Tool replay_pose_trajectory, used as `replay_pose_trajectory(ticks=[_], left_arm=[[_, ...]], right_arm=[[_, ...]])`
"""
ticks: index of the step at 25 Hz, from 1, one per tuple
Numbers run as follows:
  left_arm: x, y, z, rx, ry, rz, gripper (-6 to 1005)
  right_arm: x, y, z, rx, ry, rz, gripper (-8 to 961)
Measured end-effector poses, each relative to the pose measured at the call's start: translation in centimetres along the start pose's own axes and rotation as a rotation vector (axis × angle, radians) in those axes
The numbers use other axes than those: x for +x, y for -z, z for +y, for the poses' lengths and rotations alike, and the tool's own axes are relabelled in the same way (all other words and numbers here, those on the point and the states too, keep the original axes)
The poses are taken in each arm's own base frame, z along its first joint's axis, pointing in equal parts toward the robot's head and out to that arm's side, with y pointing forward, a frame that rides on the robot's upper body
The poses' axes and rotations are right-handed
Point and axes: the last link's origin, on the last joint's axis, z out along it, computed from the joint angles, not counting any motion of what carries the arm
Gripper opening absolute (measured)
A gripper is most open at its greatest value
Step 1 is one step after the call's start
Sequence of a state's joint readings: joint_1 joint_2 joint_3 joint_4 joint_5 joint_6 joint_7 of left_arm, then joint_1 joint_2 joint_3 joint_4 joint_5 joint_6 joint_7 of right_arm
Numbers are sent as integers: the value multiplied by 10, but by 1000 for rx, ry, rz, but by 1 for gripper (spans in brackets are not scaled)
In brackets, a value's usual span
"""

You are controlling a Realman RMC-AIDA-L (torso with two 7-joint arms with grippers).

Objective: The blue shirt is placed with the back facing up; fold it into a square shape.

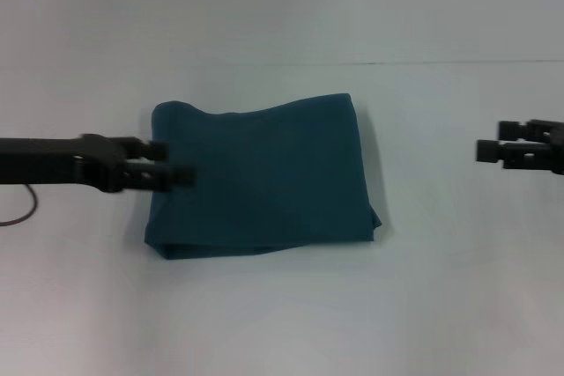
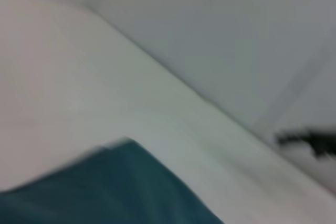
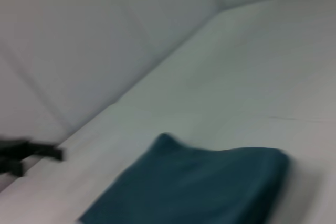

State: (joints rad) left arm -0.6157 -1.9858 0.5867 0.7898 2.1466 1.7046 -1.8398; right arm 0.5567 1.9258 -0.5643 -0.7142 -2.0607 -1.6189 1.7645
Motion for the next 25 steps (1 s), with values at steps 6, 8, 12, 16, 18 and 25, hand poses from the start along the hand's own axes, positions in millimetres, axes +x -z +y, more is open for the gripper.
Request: replay_pose_trajectory(ticks=[6, 8, 12, 16, 18, 25], left_arm=[[25, -35, 15, -96, -128, -210, 936], [28, -37, 13, -79, -139, -212, 934], [26, -34, 5, -30, -136, -187, 932], [17, -32, 2, -12, -149, -154, 932], [16, -32, 3, -12, -149, -147, 933], [15, -36, 7, -34, -152, -137, 933]], right_arm=[[-14, -37, 14, -66, 84, 82, 942], [-18, -52, 15, -52, 108, 73, 942], [-14, -86, 25, -52, 149, 99, 941], [-8, -93, 26, -35, 159, 103, 942], [-6, -93, 25, -33, 154, 100, 941], [-6, -92, 24, -30, 142, 90, 941]])
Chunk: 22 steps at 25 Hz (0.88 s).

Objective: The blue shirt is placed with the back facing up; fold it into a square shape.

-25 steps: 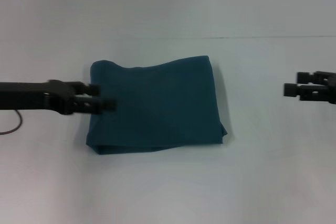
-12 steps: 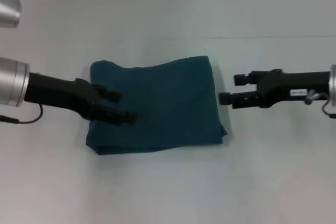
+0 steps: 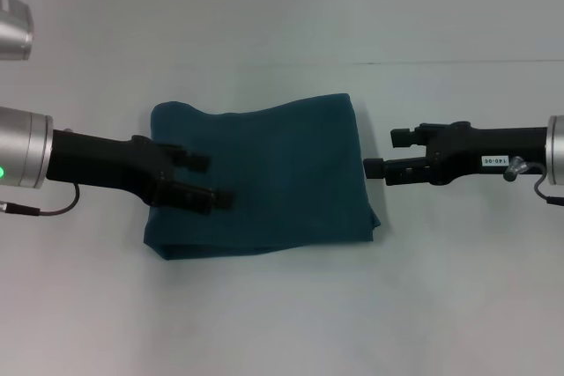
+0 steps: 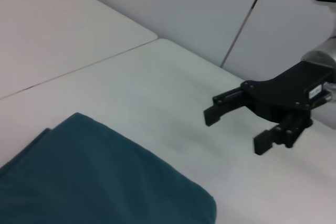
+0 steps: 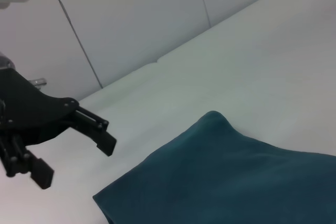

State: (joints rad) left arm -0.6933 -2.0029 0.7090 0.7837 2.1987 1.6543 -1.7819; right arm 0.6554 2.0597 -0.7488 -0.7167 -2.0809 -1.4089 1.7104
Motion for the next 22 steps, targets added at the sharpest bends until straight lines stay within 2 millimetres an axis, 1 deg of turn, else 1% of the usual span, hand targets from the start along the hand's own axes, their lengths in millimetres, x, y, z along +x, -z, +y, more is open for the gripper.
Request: replay_pose_trajectory(ticks=[7, 15, 22], left_arm=[[3, 0, 7, -49, -21, -19, 933], [4, 4, 7, -37, -34, -9, 933], [5, 3, 7, -37, -30, -5, 933]], right_arm=[[-5, -3, -1, 10, -23, -10, 942], [-7, -1, -5, 33, -23, -21, 942], [-9, -5, -4, 36, -12, -25, 941]])
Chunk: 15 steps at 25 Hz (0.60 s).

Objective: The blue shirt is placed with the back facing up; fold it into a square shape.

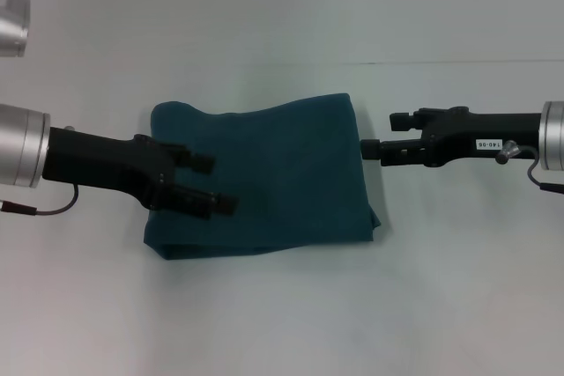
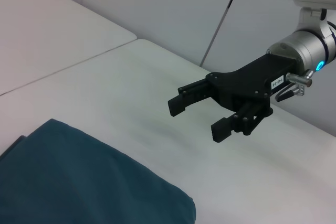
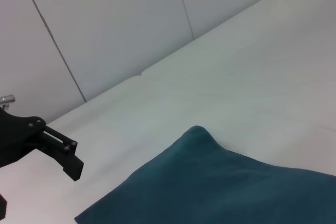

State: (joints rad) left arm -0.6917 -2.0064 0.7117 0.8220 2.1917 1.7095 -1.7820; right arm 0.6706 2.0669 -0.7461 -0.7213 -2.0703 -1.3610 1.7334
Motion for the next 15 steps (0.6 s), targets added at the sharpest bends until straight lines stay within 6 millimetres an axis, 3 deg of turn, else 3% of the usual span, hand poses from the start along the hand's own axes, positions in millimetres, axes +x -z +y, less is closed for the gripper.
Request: replay_pose_trajectory(ticks=[15], left_arm=[[-2, 1, -1, 9, 5, 2, 933]], right_arm=[[0, 1, 1, -5, -2, 2, 942]])
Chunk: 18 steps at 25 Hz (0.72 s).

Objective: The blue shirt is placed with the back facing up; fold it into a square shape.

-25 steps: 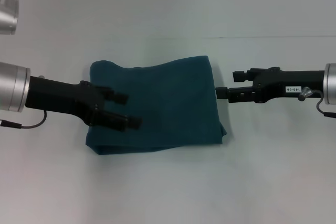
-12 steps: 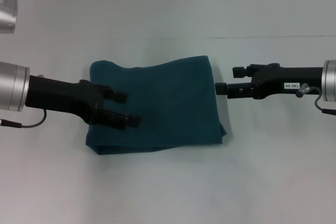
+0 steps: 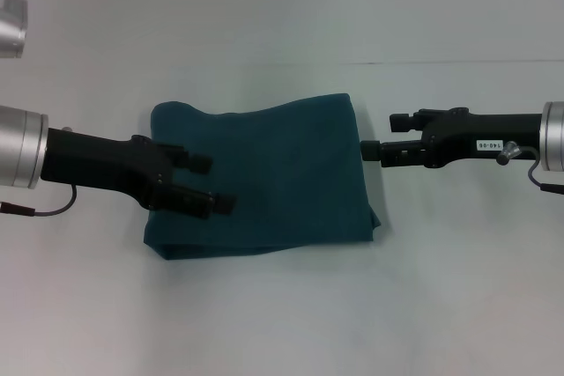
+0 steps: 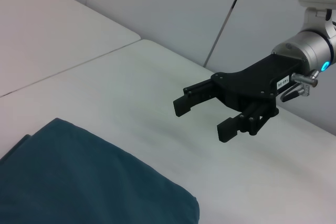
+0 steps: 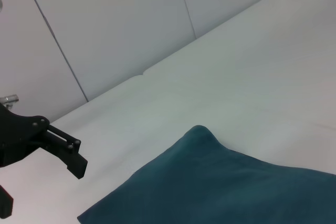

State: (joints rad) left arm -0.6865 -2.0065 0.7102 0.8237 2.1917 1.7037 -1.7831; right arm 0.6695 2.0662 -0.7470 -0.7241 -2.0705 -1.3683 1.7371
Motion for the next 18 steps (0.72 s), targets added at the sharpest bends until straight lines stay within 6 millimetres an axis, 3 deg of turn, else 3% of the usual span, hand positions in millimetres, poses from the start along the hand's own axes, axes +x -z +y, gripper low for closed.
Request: replay_pose_trajectory(ticks=[18], left_arm=[[1, 2, 0, 6, -4, -1, 933]], right_arm=[[0, 0, 0, -1, 5, 1, 942]])
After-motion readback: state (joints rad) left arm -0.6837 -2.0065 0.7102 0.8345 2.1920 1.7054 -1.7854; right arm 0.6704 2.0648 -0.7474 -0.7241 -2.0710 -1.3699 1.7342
